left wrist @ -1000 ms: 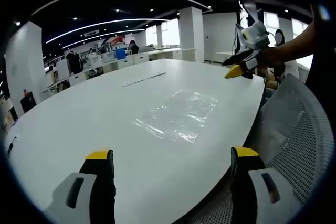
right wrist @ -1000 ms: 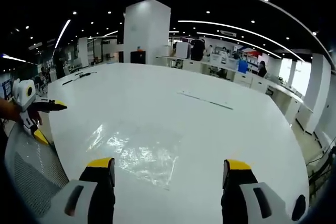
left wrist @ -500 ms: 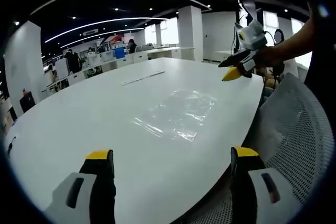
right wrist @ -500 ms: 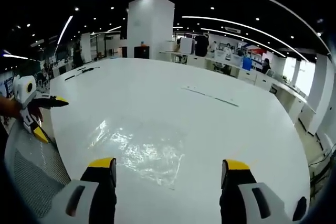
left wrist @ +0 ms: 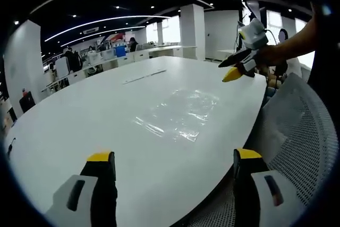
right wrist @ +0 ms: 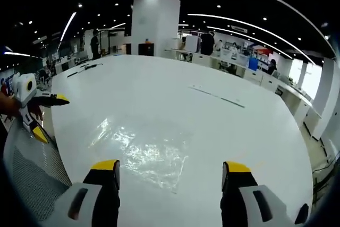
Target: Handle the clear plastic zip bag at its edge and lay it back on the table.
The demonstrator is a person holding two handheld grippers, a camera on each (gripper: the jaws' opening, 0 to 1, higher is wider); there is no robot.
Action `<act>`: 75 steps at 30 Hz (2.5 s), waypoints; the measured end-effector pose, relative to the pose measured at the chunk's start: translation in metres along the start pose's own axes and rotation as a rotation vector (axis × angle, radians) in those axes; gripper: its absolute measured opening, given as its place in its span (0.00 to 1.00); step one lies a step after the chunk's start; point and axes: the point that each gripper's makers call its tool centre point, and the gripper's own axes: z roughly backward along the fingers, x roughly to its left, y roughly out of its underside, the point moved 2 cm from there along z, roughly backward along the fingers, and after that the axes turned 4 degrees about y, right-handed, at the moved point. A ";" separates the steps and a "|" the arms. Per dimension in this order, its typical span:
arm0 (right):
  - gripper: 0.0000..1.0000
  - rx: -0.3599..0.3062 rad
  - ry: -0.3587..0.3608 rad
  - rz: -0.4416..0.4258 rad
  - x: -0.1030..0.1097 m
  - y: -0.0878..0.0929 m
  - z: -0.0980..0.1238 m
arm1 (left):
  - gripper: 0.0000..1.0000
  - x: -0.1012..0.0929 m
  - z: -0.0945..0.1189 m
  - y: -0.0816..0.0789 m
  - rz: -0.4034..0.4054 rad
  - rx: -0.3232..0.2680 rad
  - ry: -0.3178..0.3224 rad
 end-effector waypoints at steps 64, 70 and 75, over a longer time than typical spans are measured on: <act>0.59 0.116 -0.003 -0.004 -0.006 0.030 -0.037 | 0.90 -0.002 0.000 -0.002 0.008 -0.007 0.001; 0.57 0.125 -0.005 -0.035 -0.008 0.032 -0.042 | 0.89 -0.002 0.000 -0.003 0.013 -0.009 0.003; 0.54 0.135 -0.010 -0.045 -0.005 0.034 -0.045 | 0.89 -0.003 0.000 -0.003 0.021 -0.009 0.008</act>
